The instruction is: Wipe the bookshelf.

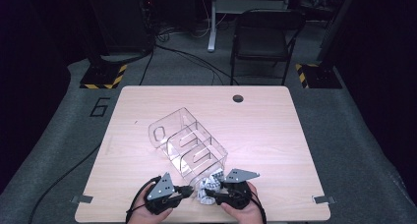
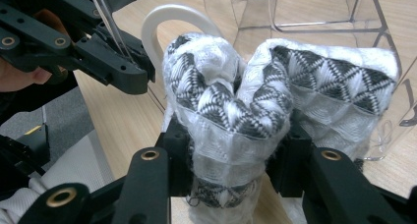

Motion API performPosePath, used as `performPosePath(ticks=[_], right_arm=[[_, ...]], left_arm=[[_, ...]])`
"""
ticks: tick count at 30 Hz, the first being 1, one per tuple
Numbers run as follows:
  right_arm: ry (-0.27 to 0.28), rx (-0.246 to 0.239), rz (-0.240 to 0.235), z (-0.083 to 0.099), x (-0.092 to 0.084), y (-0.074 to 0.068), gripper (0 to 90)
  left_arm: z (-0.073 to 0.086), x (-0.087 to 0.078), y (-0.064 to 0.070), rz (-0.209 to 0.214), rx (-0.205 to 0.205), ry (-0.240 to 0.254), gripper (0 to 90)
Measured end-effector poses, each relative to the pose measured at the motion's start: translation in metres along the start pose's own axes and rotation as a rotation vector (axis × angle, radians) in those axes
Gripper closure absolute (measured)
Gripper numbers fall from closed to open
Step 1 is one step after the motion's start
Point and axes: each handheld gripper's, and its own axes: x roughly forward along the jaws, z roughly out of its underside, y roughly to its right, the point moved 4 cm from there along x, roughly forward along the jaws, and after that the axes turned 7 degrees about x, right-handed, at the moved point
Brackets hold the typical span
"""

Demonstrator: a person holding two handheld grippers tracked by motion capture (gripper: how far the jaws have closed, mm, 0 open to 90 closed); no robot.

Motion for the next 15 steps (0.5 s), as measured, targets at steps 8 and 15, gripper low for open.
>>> performPosePath(ticks=[8,15], right_arm=[[0.004,0.014,0.008,0.0004,-0.0002,0.0002,59.0],[0.000,0.015,0.006,0.0007,-0.0001,0.0010,59.0]], left_arm=[[0.0005,0.0000,0.0004,0.006,-0.001,0.003,80.7],[0.0006,-0.0001,0.0004,0.006,0.000,0.003,80.5]])
